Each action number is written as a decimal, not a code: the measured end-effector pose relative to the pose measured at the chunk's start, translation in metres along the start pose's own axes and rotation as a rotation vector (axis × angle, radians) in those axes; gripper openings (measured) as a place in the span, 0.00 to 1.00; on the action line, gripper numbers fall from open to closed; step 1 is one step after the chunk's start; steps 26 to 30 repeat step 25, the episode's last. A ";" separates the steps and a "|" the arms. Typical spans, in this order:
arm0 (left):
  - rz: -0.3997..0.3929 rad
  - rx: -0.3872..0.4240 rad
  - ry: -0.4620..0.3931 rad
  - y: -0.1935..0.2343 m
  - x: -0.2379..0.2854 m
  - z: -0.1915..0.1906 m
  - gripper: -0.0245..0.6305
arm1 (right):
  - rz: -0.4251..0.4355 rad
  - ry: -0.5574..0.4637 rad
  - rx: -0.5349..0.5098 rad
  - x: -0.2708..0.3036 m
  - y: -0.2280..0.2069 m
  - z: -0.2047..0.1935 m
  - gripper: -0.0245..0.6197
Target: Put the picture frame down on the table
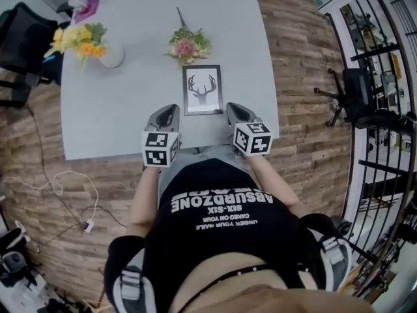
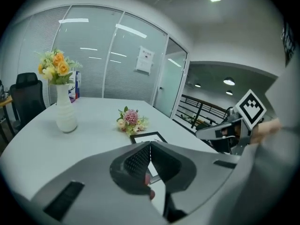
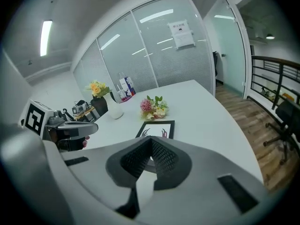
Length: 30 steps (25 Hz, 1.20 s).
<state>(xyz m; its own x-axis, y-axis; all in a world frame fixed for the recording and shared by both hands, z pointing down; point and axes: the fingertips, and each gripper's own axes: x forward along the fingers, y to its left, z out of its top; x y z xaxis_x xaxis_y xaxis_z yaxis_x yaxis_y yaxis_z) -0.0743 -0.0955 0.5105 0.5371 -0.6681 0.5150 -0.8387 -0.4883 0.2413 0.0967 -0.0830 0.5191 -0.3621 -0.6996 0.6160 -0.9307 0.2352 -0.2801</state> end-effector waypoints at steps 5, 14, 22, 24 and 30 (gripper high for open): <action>-0.005 0.013 -0.033 -0.006 -0.001 0.014 0.06 | 0.004 -0.014 -0.033 -0.006 0.002 0.013 0.06; -0.036 0.068 -0.076 -0.010 0.000 0.038 0.06 | 0.021 -0.014 -0.061 0.003 0.012 0.023 0.06; -0.028 0.069 -0.013 -0.007 0.011 0.023 0.06 | 0.055 -0.010 -0.062 0.013 0.017 0.026 0.06; -0.029 0.063 -0.004 -0.007 0.015 0.022 0.06 | 0.061 -0.008 -0.059 0.015 0.015 0.025 0.06; -0.030 0.060 0.001 -0.006 0.017 0.022 0.06 | 0.065 -0.007 -0.058 0.017 0.015 0.025 0.06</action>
